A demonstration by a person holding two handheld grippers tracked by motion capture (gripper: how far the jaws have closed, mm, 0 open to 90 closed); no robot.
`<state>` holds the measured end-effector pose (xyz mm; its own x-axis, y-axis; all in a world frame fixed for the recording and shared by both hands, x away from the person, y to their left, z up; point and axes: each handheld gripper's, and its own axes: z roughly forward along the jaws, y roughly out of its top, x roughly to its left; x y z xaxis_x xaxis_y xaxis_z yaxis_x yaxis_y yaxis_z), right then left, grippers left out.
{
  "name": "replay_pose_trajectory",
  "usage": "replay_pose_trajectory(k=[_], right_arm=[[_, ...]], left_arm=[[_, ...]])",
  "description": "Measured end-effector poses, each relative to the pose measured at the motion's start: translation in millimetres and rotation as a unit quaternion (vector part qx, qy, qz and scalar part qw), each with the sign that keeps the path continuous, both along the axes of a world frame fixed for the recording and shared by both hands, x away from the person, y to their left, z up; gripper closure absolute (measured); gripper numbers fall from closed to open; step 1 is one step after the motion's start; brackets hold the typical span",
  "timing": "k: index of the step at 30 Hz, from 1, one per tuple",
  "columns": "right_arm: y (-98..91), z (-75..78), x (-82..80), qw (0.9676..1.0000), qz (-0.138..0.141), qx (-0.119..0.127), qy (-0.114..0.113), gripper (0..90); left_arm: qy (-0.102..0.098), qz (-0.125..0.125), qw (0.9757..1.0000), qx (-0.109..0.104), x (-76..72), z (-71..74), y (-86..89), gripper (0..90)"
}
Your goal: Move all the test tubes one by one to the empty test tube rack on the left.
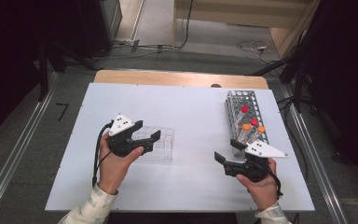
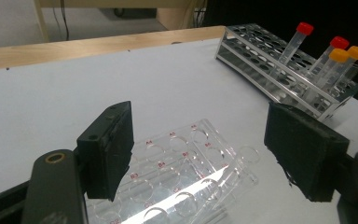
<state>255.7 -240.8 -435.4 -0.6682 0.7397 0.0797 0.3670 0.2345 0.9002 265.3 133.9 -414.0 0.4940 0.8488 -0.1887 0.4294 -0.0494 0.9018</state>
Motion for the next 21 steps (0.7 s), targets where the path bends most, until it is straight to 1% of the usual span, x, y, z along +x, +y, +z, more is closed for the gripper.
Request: replay_pose_trajectory(k=[2,3,4,6,9,13,15,17,18,19,20,21], right_arm=[[-9.8,-0.7,-2.1,0.9998,-0.017,-0.005,-0.002,18.6],[-9.8,-0.7,-2.1,0.9998,-0.017,-0.005,-0.002,18.6],[-13.4,-1.2,-2.3,0.9997,-0.023,-0.008,-0.005,18.5],[-20.6,-1.8,-2.7,0.9995,-0.031,-0.005,-0.002,18.5],[-30.7,-1.5,-3.3,0.9988,-0.048,-0.003,-0.003,18.6],[-42.3,-1.9,-2.8,0.9974,-0.071,-0.005,-0.008,19.9],[-46.8,-3.1,-2.1,0.9961,-0.087,-0.012,-0.011,22.1],[-51.6,-4.7,-0.8,0.9948,-0.1,-0.011,-0.014,25.1],[-53.6,-5.4,0.0,0.994,-0.107,-0.012,-0.017,27.2],[-57.6,-7.0,1.5,0.9925,-0.12,-0.012,-0.019,31.2],[-59.4,-8.2,2.6,0.9917,-0.126,-0.012,-0.019,33.2],[-59.4,-8.2,2.6,0.9917,-0.126,-0.012,-0.019,33.2]], left_arm=[[0.0,0.004,1.0,-0.001,0.4,0.2,1.3,24.6],[0.0,0.004,1.0,-0.001,0.7,0.2,2.1,24.6],[0.0,0.006,1.0,0.0,0.9,0.3,2.9,24.4],[0.001,0.008,1.0,0.005,1.6,0.0,4.1,23.5],[0.002,0.009,0.9999,0.007,2.5,-0.8,4.7,23.0],[0.002,0.009,0.9999,0.008,2.4,-0.8,4.6,23.0],[0.002,0.009,0.9999,0.007,2.4,-0.9,4.6,23.0],[0.002,0.01,0.9999,0.007,2.4,-0.8,4.7,23.0],[0.002,0.01,0.9999,0.006,2.4,-0.8,4.6,23.0],[0.002,0.009,0.9999,0.007,2.4,-0.8,4.6,23.0],[0.002,0.009,0.9999,0.007,2.5,-0.9,4.6,23.0],[0.002,0.009,0.9999,0.006,2.5,-1.0,4.5,23.0]])
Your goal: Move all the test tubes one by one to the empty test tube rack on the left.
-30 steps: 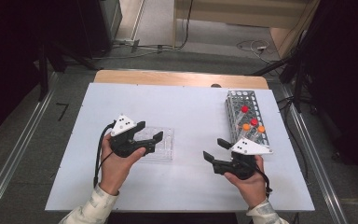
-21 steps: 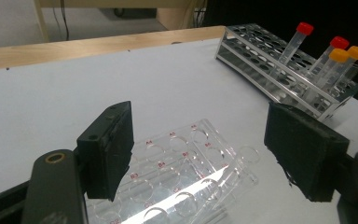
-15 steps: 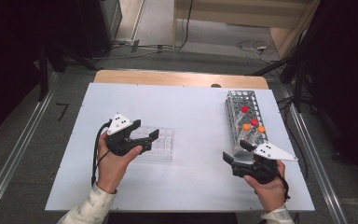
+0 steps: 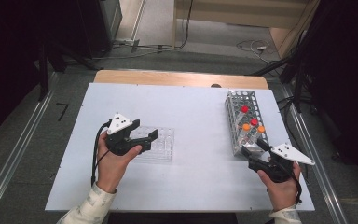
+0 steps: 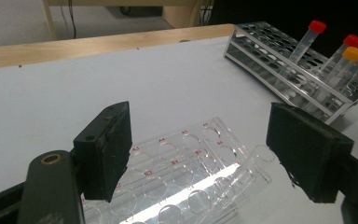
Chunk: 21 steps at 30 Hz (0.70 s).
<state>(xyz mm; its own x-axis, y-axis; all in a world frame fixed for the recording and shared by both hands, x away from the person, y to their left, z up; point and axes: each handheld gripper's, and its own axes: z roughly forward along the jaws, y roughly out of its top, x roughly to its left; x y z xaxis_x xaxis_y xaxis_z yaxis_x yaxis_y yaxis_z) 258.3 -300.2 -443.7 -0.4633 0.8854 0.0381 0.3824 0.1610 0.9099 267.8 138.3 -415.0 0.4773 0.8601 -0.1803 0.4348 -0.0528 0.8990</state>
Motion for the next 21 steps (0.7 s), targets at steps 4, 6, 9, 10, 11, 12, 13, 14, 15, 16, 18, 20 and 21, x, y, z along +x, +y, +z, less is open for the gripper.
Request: replay_pose_trajectory(k=[4,6,9,10,11,12,13,14,15,16,18,20,21], right_arm=[[-6.0,-5.3,6.0,0.9998,-0.019,0.002,0.006,44.4],[-7.7,-7.9,9.6,0.9996,-0.028,-0.001,0.006,48.2],[-7.8,-11.3,15.1,0.9993,-0.034,-0.01,0.008,51.7],[-7.6,-12.2,16.7,0.9993,-0.036,-0.01,0.009,53.2],[-7.2,-13.1,18.5,0.9993,-0.036,-0.012,0.009,54.2],[-6.3,-13.9,19.6,0.9991,-0.039,-0.016,0.008,55.1],[-5.6,-15.1,21.6,0.9988,-0.044,-0.021,0.008,58.9],[-5.6,-15.1,21.6,0.9988,-0.044,-0.021,0.008,58.9],[-5.7,-15.6,22.6,0.9987,-0.046,-0.021,0.009,60.1],[-6.3,-16.3,23.6,0.9986,-0.048,-0.022,0.009,61.2],[-7.3,-17.4,25.0,0.9986,-0.049,-0.017,0.013,63.4],[-7.6,-17.8,25.7,0.9985,-0.05,-0.018,0.013,64.5],[-7.5,-17.8,25.8,0.9985,-0.05,-0.017,0.013,65.2]], left_arm=[[0.0,0.001,1.0,-0.001,0.1,-0.4,-0.7,23.0],[-0.001,0.001,1.0,0.0,0.0,-0.3,-0.9,23.0],[0.0,0.002,1.0,0.0,0.1,-0.5,-1.5,23.0],[-0.001,0.002,1.0,0.001,0.2,-0.6,-1.8,23.0],[0.0,0.001,1.0,0.001,0.2,-0.8,-2.0,23.0],[0.0,0.0,1.0,0.001,0.2,-1.0,-2.1,23.0],[0.001,-0.002,1.0,0.002,0.1,-1.2,-2.5,23.4],[0.001,-0.002,1.0,0.002,0.1,-1.3,-2.7,23.4],[0.001,-0.002,1.0,0.002,0.0,-1.4,-3.1,23.4],[0.0,-0.002,1.0,0.002,-0.1,-1.4,-3.4,23.5],[0.0,-0.002,1.0,0.002,-0.1,-1.4,-3.4,23.6],[0.0,-0.002,1.0,0.002,-0.1,-1.5,-3.4,23.6],[0.0,-0.002,1.0,0.002,-0.1,-1.5,-3.5,23.6]])
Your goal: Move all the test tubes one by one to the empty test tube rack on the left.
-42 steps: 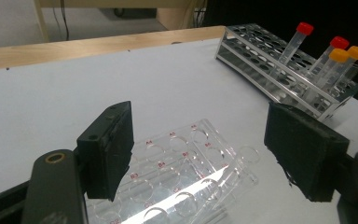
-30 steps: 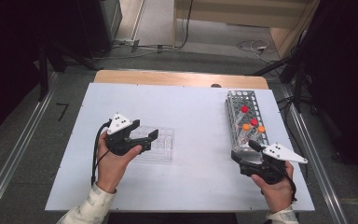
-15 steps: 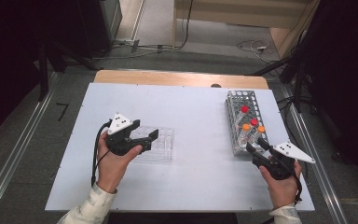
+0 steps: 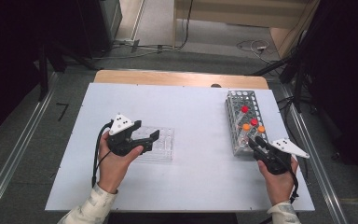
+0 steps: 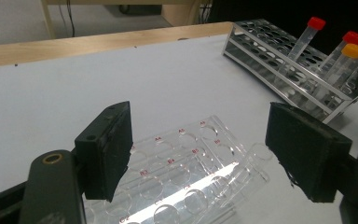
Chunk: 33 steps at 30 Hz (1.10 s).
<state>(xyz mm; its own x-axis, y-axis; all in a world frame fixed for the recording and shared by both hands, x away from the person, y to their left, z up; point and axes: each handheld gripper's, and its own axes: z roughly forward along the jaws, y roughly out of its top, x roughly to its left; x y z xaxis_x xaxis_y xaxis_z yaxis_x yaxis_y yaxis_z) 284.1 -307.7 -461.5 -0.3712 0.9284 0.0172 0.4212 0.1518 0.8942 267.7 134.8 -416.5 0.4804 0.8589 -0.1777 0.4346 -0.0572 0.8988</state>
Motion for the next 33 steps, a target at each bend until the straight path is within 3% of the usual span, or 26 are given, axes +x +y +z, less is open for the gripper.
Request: replay_pose_trajectory(k=[22,26,33], right_arm=[[3.2,-1.0,3.9,0.9999,-0.002,-0.013,-0.004,73.5],[1.2,5.6,1.1,0.9999,-0.003,-0.003,-0.009,73.4],[0.0,24.4,-7.0,0.9992,-0.004,0.006,-0.038,73.6]], left_arm=[[0.003,-0.004,1.0,0.002,0.0,-1.3,-2.5,23.9],[0.003,-0.003,1.0,0.0,-0.2,-0.8,-1.6,23.9],[0.002,-0.003,1.0,-0.001,0.1,-0.9,-1.9,23.8]])
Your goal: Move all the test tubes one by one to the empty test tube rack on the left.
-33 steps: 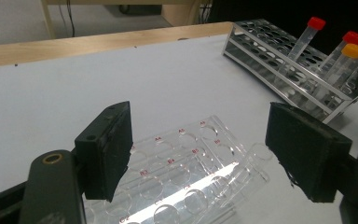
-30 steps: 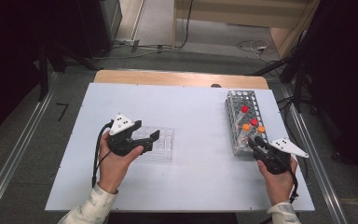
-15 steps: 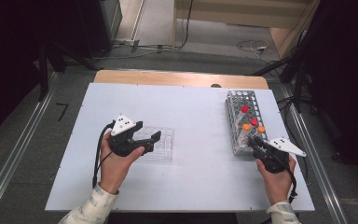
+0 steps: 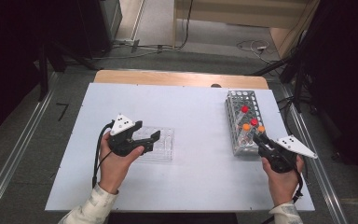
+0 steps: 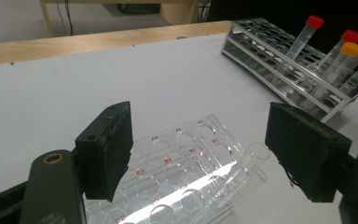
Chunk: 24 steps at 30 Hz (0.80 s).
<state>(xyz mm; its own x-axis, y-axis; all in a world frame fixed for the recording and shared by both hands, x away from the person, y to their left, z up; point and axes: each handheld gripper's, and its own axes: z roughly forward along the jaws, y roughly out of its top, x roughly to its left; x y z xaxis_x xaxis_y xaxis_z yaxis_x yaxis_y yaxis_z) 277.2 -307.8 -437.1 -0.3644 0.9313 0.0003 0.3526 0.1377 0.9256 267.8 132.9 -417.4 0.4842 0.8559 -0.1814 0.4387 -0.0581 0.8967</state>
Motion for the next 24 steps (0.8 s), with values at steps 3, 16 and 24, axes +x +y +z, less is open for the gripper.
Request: replay_pose_trajectory(k=[3,16,24], right_arm=[[0.8,7.0,-4.2,0.9999,-0.002,-0.001,-0.012,73.7],[17.4,29.1,-20.4,0.9987,0.033,0.001,-0.038,73.7],[42.9,28.6,-24.5,0.9964,0.077,-0.003,-0.035,73.7]], left_arm=[[0.0,0.0,1.0,0.0,0.2,-0.1,-0.1,23.8],[0.0,-0.004,1.0,-0.001,-0.1,0.6,-0.4,23.8],[0.001,-0.008,1.0,-0.001,-1.9,2.6,-3.1,23.8]])
